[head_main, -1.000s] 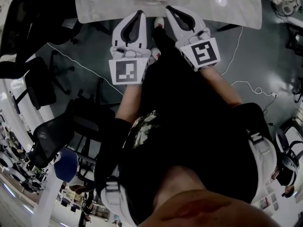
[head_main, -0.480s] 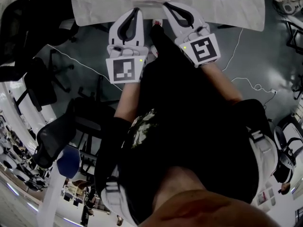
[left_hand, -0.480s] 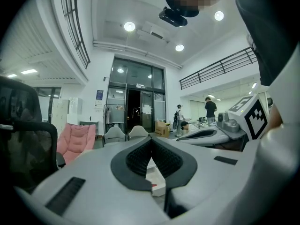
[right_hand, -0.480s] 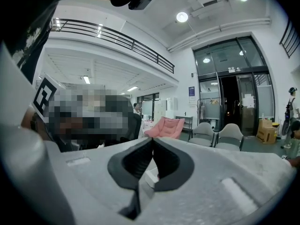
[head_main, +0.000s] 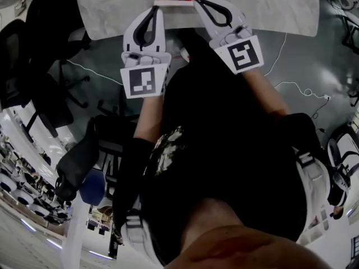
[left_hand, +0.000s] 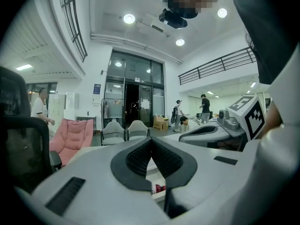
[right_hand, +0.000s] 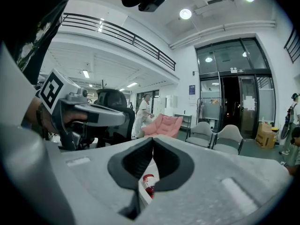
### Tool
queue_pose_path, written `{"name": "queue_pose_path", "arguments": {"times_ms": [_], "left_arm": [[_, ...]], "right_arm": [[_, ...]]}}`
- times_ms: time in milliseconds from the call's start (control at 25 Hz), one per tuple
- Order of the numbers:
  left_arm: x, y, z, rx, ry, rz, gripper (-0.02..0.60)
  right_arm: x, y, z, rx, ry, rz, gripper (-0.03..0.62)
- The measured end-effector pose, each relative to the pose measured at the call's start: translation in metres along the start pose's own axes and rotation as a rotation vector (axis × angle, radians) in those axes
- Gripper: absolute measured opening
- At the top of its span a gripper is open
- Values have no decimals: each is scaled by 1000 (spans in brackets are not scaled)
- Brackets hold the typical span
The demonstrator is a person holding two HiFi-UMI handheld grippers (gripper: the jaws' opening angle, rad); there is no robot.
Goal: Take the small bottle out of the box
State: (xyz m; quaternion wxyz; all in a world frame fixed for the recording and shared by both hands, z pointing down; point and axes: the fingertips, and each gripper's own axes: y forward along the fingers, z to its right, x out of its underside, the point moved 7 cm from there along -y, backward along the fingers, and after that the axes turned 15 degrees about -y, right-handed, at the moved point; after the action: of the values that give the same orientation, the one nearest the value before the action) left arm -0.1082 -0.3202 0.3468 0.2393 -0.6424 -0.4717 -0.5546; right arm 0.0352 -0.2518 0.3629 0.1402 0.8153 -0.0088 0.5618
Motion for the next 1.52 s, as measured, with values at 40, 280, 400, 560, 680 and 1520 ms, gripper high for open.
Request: {"name": "queue_pose_path", "arguments": {"times_ms": [40, 280, 400, 560, 680, 1520], "left_arm": [[4, 12, -11, -3, 3, -10, 12], [30, 58, -52, 21, -3, -111, 12], [35, 80, -50, 47, -2, -147, 12], [48, 97, -53, 77, -16, -203, 12], [52, 108, -60, 93, -13, -219, 12], [24, 142, -78, 149, 46, -290, 12]], "right_arm": [[10, 10, 6, -5, -2, -16, -2], [58, 51, 16, -94, 34, -123, -2], [68, 60, 25, -129, 63, -130, 44], [78, 71, 31, -133, 127, -127, 98], [86, 78, 37, -120, 132, -136, 98], [88, 107, 62, -146, 135, -175, 98]]}}
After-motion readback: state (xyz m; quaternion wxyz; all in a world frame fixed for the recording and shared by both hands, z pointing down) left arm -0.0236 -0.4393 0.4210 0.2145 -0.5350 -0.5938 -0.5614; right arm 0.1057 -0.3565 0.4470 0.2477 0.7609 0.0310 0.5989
